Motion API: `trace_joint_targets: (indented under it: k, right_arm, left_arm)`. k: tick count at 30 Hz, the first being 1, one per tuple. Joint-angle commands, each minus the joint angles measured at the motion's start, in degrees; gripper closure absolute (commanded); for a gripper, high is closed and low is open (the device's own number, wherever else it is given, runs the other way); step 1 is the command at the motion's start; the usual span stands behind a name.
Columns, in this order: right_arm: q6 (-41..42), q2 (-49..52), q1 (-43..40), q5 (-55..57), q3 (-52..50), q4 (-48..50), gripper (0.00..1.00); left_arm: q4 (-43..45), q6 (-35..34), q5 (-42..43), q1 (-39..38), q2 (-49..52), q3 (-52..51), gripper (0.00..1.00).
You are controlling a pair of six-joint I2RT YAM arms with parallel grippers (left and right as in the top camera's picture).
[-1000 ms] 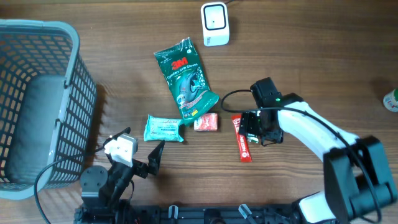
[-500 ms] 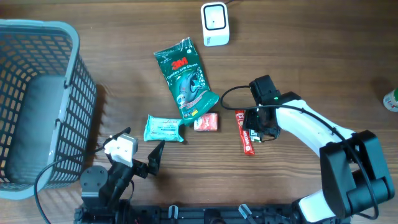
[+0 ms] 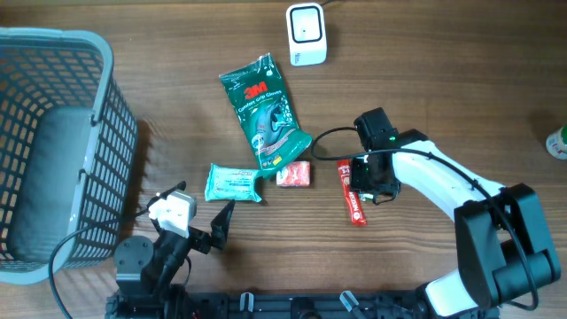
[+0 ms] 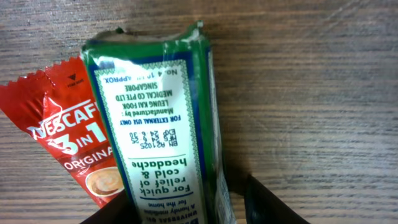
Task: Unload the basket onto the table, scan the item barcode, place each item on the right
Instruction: 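Grasp the green-white tube box with the right gripper and lift it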
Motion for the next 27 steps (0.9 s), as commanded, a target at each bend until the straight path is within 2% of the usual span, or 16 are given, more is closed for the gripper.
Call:
trace_joint_targets:
  k: [1,3,5,9,13,16,19,20,21,23,27]
  right_arm:
    - [-0.9,2.2,0.0,4.6,-0.7,0.9,0.64]
    - [-0.9,2.2,0.0,3.9,-0.7,2.1,0.74]
    - [-0.9,2.2,0.0,1.0,-0.5,3.2,0.79]
    - [-0.9,2.2,0.0,-3.9,3.3,-0.3,0.82]
    - [-3.9,2.1,0.0,-3.8,11.5,-10.3,0.84]
    - [-4.0,1.9,0.0,-4.4,19.3,-17.0,0.85]
    - [-9.0,1.4,0.0,-13.6,24.9,-20.6,0.85]
    - [-12.2,1.2,0.0,-19.0,26.1,-20.5,0.85]
    - [-16.7,1.0,0.0,-26.6,26.7,-19.1,0.81]
    - [-21.1,1.0,0.0,-34.2,26.8,-16.0,0.71]
    - [-22.4,1.1,0.1,-39.1,26.8,-10.1,0.72]
  left_arm:
    - [0.1,-0.5,0.7,0.2,-0.2,-0.6,0.0]
    - [0.1,-0.5,0.7,0.2,-0.2,-0.6,0.0]
    - [0.1,-0.6,0.7,0.2,-0.2,-0.6,0.0]
    - [0.1,-0.5,0.7,0.2,-0.2,-0.6,0.0]
    - [0.1,-0.5,0.7,0.2,-0.2,-0.6,0.0]
    - [0.1,-0.6,0.7,0.2,-0.2,-0.6,0.0]
    - [0.1,-0.6,0.7,0.2,-0.2,-0.6,0.0]
    - [0.1,-0.5,0.7,0.2,-0.2,-0.6,0.0]
    - [0.1,-0.5,0.7,0.2,-0.2,-0.6,0.0]
    - [0.1,-0.5,0.7,0.2,-0.2,-0.6,0.0]
    - [0.1,-0.5,0.7,0.2,-0.2,-0.6,0.0]
